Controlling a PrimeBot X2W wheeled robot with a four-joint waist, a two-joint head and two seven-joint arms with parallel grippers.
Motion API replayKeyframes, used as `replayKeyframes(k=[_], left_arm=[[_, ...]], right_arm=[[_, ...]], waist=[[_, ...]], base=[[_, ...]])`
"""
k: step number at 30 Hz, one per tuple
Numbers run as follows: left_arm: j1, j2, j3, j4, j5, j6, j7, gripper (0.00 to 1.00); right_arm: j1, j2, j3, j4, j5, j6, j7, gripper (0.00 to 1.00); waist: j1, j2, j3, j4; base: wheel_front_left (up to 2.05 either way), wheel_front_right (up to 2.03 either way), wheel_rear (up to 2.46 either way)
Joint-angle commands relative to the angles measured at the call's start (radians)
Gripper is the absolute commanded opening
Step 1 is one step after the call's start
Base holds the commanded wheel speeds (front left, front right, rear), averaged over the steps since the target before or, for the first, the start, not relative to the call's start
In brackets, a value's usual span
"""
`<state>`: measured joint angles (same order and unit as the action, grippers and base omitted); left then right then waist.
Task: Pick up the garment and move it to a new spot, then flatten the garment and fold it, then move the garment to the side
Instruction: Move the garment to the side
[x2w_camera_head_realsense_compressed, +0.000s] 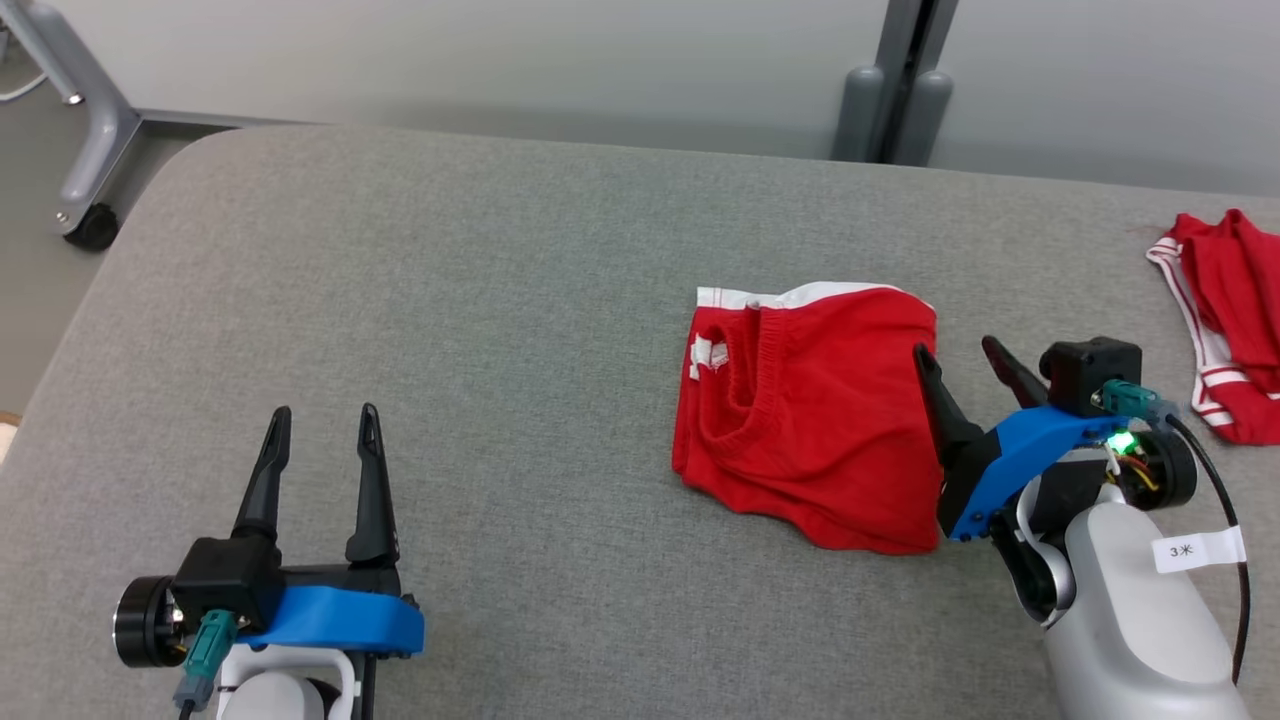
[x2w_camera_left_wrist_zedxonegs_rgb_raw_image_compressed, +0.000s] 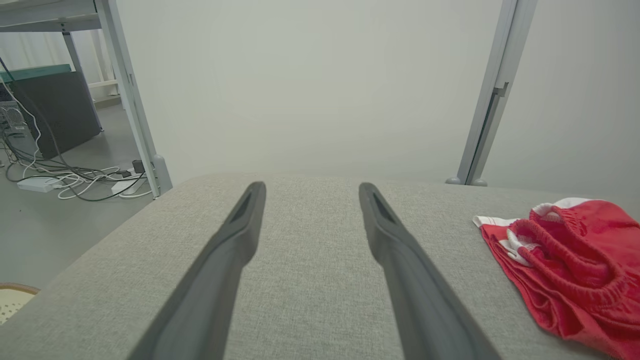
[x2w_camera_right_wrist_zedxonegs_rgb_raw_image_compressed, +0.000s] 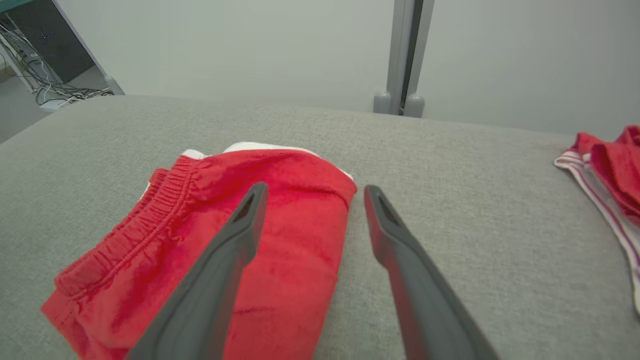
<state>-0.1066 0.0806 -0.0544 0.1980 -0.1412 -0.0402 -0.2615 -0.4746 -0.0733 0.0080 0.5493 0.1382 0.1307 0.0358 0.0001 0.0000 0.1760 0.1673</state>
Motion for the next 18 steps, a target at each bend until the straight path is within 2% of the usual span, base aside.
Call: replayKeyframes(k=[1,10,18], left_arm=[[-0.017,-0.004,-0.004,0.0,-0.003,0.001,-0.004,1.0],[-0.041,-0.014,-0.01,0.001,-0.008,-0.004,-0.004,1.0],[-0.053,-0.02,-0.008,0.007,-0.006,-0.011,-0.004,1.0]], right_arm=[[-0.017,-0.006,-0.004,0.02,0.006,0.0,-0.004,1.0],[-0.035,-0.006,-0.005,0.192,0.013,0.0,-0.028,1.0],[-0.058,0.008,0.032,0.302,0.052,0.0,-0.044,1.0]], waist=[[-0.0001,0.0,0.01,0.011],[-0.0001,0.0,0.037,0.038],[-0.0001,0.0,0.047,0.045]], base=[[0.0,0.0,0.0],[0.0,0.0,0.0],[0.0,0.0,0.0]])
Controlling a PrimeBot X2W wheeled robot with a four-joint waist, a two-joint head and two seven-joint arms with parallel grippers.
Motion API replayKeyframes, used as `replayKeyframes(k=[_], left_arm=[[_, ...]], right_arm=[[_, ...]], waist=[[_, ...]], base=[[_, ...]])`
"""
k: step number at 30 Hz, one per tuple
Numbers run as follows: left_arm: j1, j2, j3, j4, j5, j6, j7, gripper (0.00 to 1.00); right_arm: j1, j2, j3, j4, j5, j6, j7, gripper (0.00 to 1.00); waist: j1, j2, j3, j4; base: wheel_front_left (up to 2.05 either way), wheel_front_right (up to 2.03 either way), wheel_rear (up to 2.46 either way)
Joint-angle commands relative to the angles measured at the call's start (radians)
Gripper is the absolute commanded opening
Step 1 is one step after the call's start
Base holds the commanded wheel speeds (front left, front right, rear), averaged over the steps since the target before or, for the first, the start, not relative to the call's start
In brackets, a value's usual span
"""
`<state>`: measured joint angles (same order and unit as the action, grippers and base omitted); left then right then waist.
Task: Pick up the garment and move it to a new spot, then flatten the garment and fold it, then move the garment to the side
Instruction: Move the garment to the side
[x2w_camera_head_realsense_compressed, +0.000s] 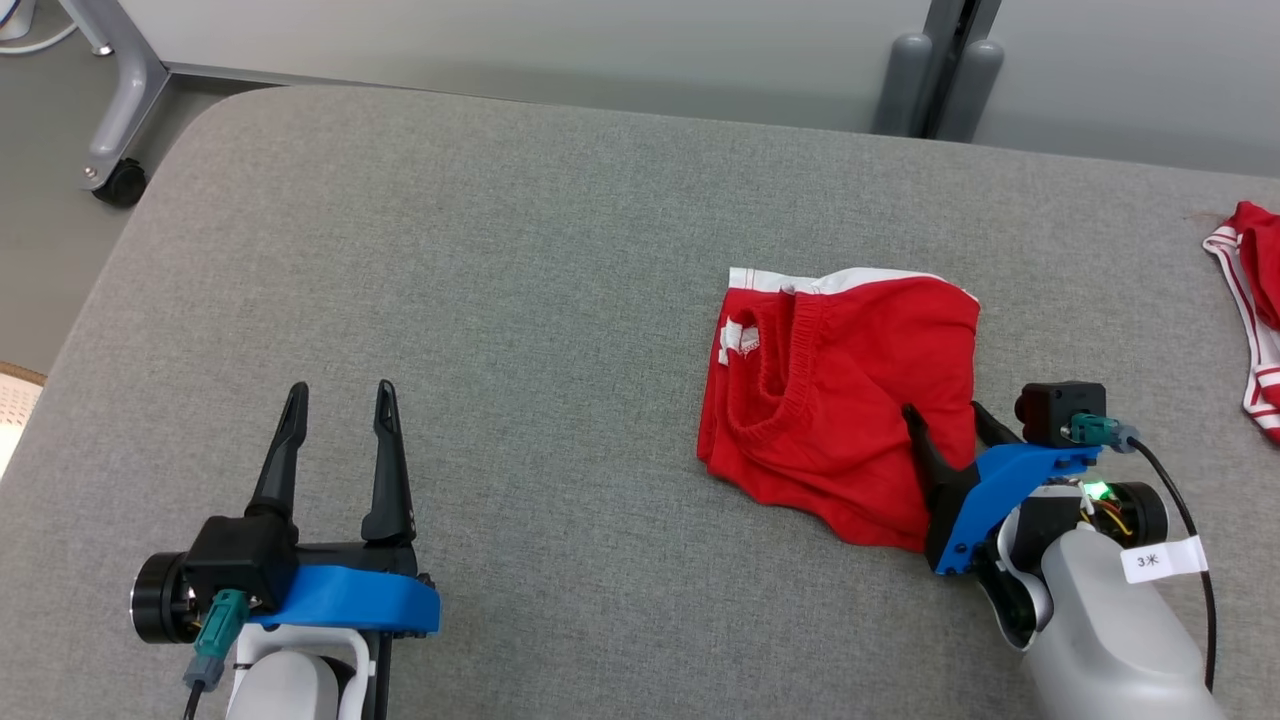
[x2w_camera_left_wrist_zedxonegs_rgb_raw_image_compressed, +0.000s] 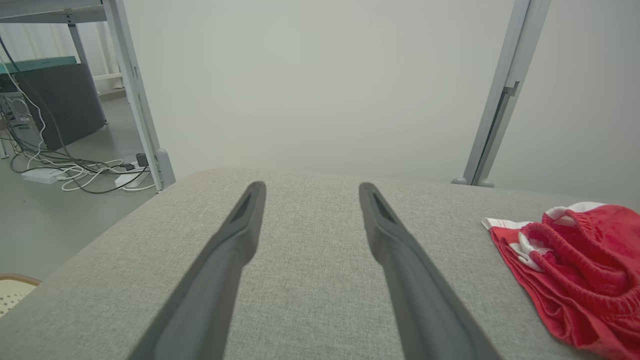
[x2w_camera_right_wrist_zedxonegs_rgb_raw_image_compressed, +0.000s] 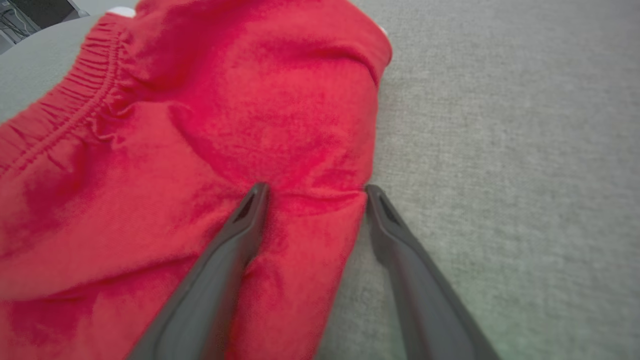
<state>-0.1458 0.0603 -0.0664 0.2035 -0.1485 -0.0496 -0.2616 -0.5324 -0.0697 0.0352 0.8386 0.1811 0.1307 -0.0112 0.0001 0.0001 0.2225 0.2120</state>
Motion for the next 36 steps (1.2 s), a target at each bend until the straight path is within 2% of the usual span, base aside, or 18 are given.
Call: replayKeyframes(k=[1,2,3,4,8,14,21,27,31,36], left_arm=[[-0.015,0.0,0.004,0.002,0.001,-0.002,-0.004,1.0],[-0.014,-0.001,0.005,0.003,0.002,-0.003,-0.004,1.0],[-0.012,-0.002,0.005,0.003,0.002,-0.003,-0.004,1.0],[-0.009,-0.002,0.005,0.004,0.002,-0.003,-0.004,1.0],[0.004,-0.004,0.006,0.004,0.0,-0.003,-0.004,1.0],[0.0,-0.005,0.015,-0.006,0.005,-0.008,-0.004,1.0],[-0.039,0.002,0.034,-0.028,0.02,-0.013,-0.003,1.0],[-0.088,0.016,0.048,-0.052,0.034,-0.017,-0.003,1.0],[-0.117,0.023,0.055,-0.061,0.043,-0.018,-0.003,1.0],[-0.144,0.025,0.058,-0.063,0.048,-0.026,-0.003,1.0]], right_arm=[[-0.005,0.007,0.012,0.022,0.017,0.0,-0.001,1.0],[-0.009,0.009,0.017,0.031,0.025,0.0,0.0,0.9],[-0.011,0.011,0.024,0.039,0.028,0.0,-0.005,0.35],[-0.014,0.012,0.03,0.043,0.036,0.0,-0.017,0.0],[-0.033,0.001,0.049,0.054,0.058,0.0,-0.054,0.0],[-0.05,-0.055,0.088,0.018,0.083,0.0,-0.111,0.0],[-0.042,-0.152,0.112,-0.074,0.115,0.0,-0.12,0.0],[-0.01,-0.207,0.116,-0.169,0.141,0.0,-0.111,0.0],[-0.004,-0.229,0.118,-0.23,0.147,0.0,-0.111,0.0],[-0.053,-0.242,0.132,-0.29,0.129,0.0,-0.115,0.0]], waist=[[-0.0001,-0.0001,0.0,0.0],[-0.0001,-0.0001,0.0,0.0],[-0.0001,-0.0001,0.0,-0.002],[-0.0001,-0.0001,0.0,-0.003],[-0.0001,-0.0001,0.0,-0.018],[-0.0001,-0.0001,0.023,-0.072],[-0.0001,-0.0001,0.083,-0.181],[-0.0001,-0.0001,0.138,-0.266],[-0.0001,-0.0001,0.168,-0.294],[-0.0001,-0.0001,0.197,-0.299]], base=[[0.0,0.0,0.0],[0.0,0.0,0.0],[0.0,0.0,0.0],[0.0,0.0,0.0],[0.0,0.0,0.0],[0.0,0.0,0.0],[0.0,0.0,0.0],[0.0,0.0,0.0],[0.0,0.0,0.0],[0.0,0.0,0.0]])
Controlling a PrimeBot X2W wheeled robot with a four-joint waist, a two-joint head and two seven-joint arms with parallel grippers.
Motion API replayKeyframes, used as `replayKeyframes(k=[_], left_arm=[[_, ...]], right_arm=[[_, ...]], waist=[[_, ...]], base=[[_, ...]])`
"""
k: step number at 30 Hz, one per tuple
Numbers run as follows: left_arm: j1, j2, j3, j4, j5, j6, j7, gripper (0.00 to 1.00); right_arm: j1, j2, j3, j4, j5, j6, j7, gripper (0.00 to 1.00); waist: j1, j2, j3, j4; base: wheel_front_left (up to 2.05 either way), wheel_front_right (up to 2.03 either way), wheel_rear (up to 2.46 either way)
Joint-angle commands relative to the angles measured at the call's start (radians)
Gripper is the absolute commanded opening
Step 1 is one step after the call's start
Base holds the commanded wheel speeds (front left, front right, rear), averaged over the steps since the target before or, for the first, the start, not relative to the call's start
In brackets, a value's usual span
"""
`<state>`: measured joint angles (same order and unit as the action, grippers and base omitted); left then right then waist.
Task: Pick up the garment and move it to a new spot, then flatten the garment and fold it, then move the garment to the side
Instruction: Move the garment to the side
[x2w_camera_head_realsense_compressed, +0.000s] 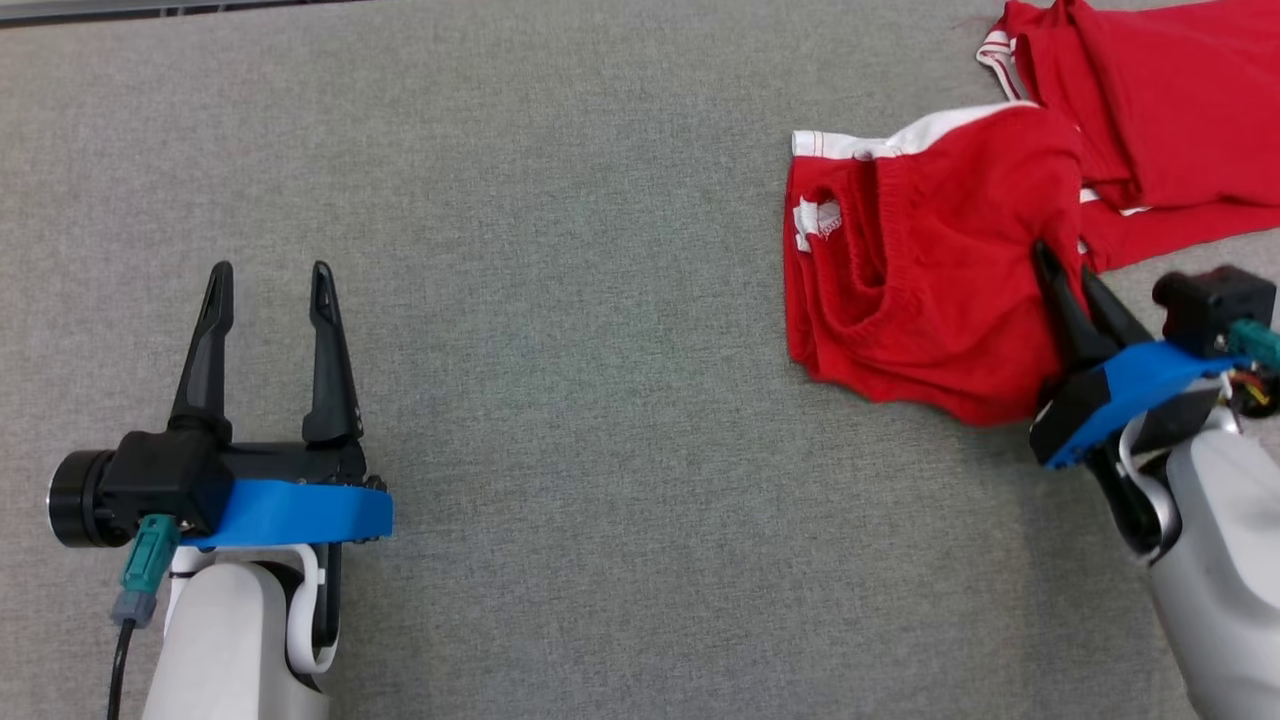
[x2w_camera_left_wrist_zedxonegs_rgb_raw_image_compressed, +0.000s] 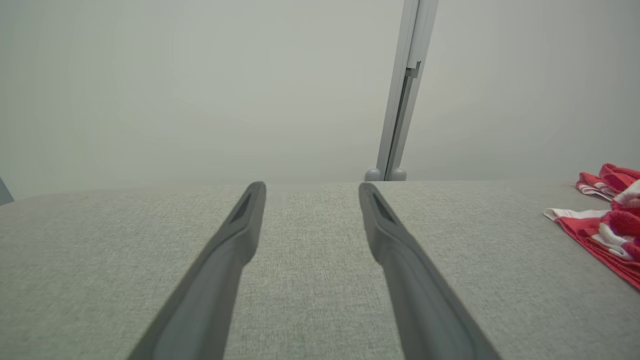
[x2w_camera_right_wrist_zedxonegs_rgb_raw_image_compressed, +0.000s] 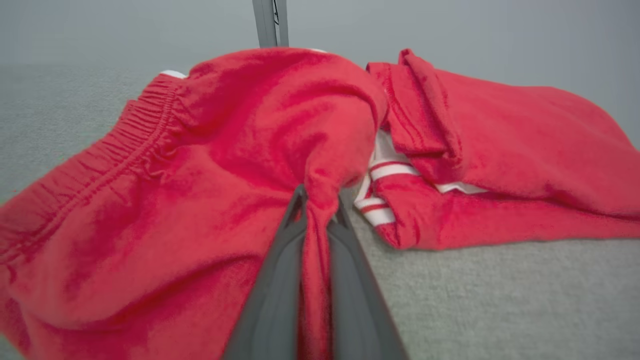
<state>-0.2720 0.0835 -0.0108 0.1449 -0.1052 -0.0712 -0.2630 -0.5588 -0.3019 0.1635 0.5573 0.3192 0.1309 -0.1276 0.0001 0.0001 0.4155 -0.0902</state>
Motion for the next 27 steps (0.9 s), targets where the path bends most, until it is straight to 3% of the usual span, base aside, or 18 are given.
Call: replayKeyframes(k=[1,8,22,27], left_arm=[[-0.023,0.002,0.002,-0.003,0.005,-0.007,-0.002,1.0],[-0.051,-0.006,-0.01,-0.012,0.006,-0.011,-0.002,1.0],[-0.091,-0.013,-0.013,-0.018,0.015,-0.016,-0.002,1.0],[-0.101,-0.013,-0.009,-0.022,0.019,-0.021,-0.002,1.0]], right_arm=[[-0.046,-0.013,0.008,-0.016,-0.012,0.0,0.008,0.0],[-0.171,-0.096,0.013,-0.009,-0.021,0.0,0.067,0.0],[-0.372,-0.421,-0.008,0.077,0.055,0.0,0.202,0.0],[-0.402,-0.466,-0.017,0.086,0.04,0.0,0.218,0.0]], waist=[[-0.0001,-0.0001,0.009,0.006],[-0.0001,-0.0001,0.042,0.033],[-0.0001,-0.0001,0.125,0.041],[-0.0001,-0.0001,0.139,0.031]], base=[[0.0,0.0,0.0],[0.0,0.0,0.0],[0.0,0.0,0.0],[0.0,0.0,0.0]])
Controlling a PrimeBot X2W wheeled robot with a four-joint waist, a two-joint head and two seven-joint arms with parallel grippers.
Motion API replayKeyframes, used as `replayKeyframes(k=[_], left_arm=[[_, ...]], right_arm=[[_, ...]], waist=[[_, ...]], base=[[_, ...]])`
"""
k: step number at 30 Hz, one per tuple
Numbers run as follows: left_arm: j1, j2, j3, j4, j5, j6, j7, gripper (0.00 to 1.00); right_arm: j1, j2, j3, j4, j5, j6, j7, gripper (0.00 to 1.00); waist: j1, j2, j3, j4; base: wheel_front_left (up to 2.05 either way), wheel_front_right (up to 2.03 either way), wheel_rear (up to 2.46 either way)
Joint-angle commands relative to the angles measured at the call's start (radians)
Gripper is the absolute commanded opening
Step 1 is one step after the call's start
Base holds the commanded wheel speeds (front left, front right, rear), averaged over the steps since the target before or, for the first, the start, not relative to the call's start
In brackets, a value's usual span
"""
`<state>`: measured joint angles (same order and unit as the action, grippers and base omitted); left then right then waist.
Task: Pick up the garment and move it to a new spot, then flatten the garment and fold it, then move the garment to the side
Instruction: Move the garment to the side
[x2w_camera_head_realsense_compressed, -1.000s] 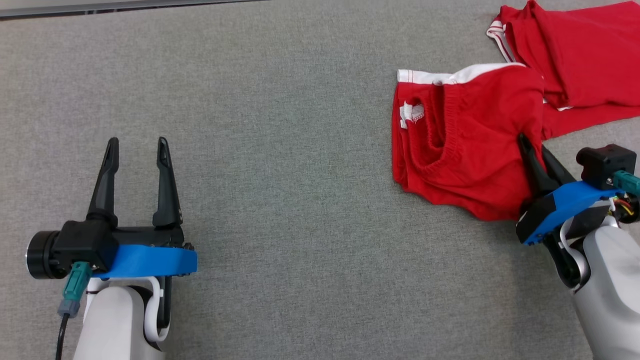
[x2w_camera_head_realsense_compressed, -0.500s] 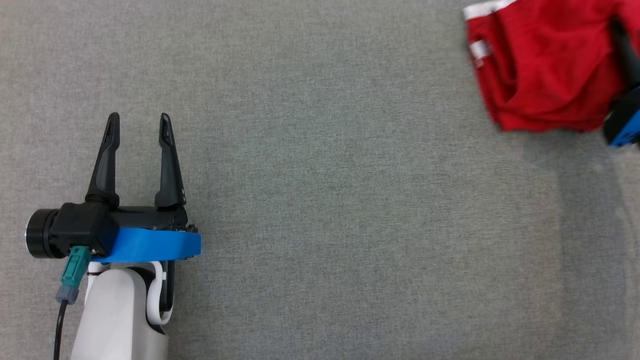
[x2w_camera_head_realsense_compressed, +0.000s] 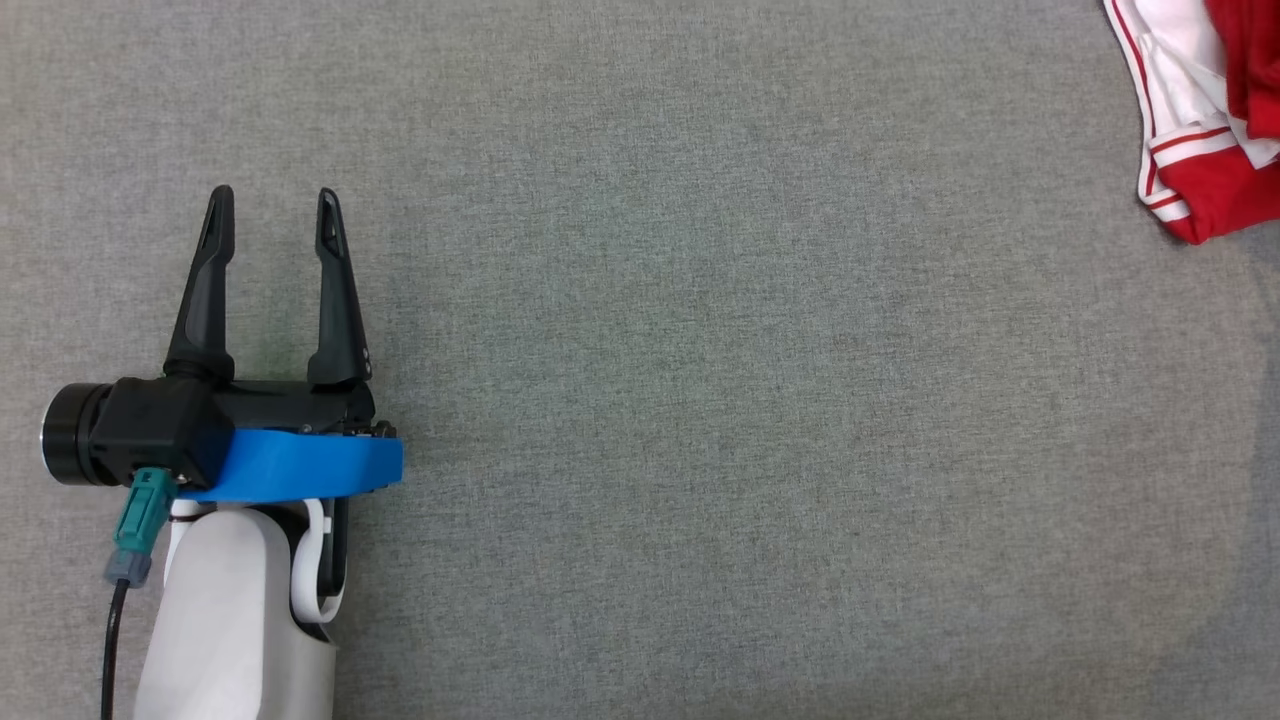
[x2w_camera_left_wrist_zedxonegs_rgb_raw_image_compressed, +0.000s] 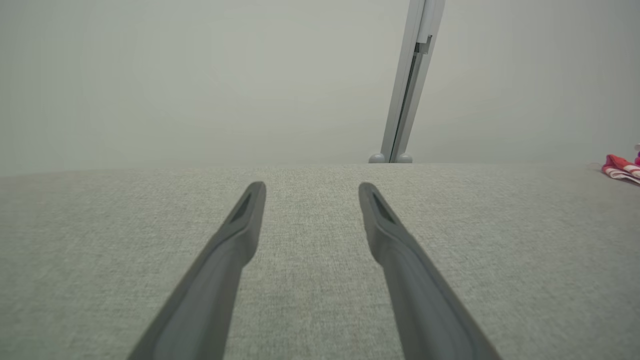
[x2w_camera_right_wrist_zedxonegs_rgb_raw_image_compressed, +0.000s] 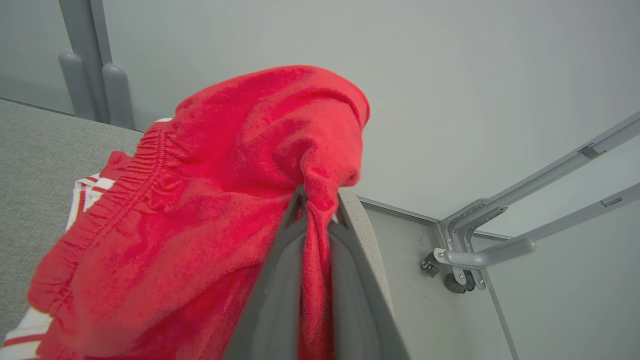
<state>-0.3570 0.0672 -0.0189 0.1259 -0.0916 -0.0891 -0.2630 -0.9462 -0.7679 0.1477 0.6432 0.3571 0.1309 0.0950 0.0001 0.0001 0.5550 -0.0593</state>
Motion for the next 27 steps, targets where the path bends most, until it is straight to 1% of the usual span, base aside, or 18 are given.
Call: replayKeyframes(k=[1,3,6,7,8,9,10,15,20,24,27], left_arm=[[-0.019,0.004,-0.001,-0.004,0.006,-0.005,-0.002,1.0],[-0.023,0.003,-0.003,-0.002,0.006,-0.007,-0.002,1.0],[-0.026,0.001,-0.007,0.001,0.005,-0.008,-0.002,1.0],[-0.03,0.0,-0.008,0.002,0.004,-0.008,-0.002,1.0],[-0.033,-0.001,-0.01,0.002,0.003,-0.009,-0.002,1.0],[-0.035,-0.002,-0.01,0.002,0.002,-0.009,-0.002,1.0],[-0.036,-0.003,-0.01,0.003,0.001,-0.008,-0.002,1.0],[-0.031,-0.005,-0.001,0.004,-0.003,-0.007,-0.002,1.0],[-0.012,-0.008,0.016,0.015,-0.008,-0.004,-0.002,1.0],[0.012,-0.009,0.027,0.022,-0.011,-0.002,-0.002,1.0],[0.038,-0.011,0.034,0.023,-0.013,0.003,-0.002,1.0]], right_arm=[[-0.022,-0.004,-0.004,0.001,-0.004,0.0,0.0,0.0],[-0.031,-0.009,0.002,0.005,-0.022,0.0,0.008,0.0],[-0.046,0.001,0.005,0.014,-0.035,0.0,0.022,0.0],[-0.051,0.003,0.004,0.019,-0.042,0.0,0.025,0.41],[-0.054,0.007,0.007,0.025,-0.045,0.0,0.03,0.45],[-0.059,0.011,0.011,0.027,-0.05,0.0,0.027,0.96],[-0.065,0.011,0.007,0.031,-0.057,0.0,0.023,1.0],[-0.077,0.021,-0.009,0.058,-0.093,0.0,0.018,1.0],[-0.08,0.038,-0.015,0.083,-0.12,0.0,0.001,1.0],[-0.071,0.072,-0.009,0.084,-0.137,0.0,-0.047,1.0],[-0.042,0.113,0.007,0.078,-0.151,0.0,-0.105,1.0]], waist=[[-0.0001,-0.0001,0.002,-0.002],[-0.0001,-0.0001,0.007,-0.003],[-0.0001,-0.0001,0.013,-0.001],[-0.0001,-0.0001,0.016,0.0],[-0.0001,-0.0001,0.019,0.003],[-0.0001,-0.0001,0.021,0.005],[-0.0001,-0.0001,0.022,0.008],[-0.0001,-0.0001,0.019,0.019],[-0.0001,-0.0001,-0.015,0.022],[-0.0001,-0.0001,-0.063,0.024],[-0.0001,-0.0001,-0.109,0.031]], base=[[0.0,0.0,0.0],[0.0,0.0,0.0],[0.0,0.0,0.0],[0.0,0.0,0.0],[0.0,0.0,0.0],[0.0,0.0,0.0],[0.0,0.0,0.0],[0.0,0.0,0.0],[0.0,0.0,0.0],[0.0,0.0,0.0],[0.0,0.0,0.0]])
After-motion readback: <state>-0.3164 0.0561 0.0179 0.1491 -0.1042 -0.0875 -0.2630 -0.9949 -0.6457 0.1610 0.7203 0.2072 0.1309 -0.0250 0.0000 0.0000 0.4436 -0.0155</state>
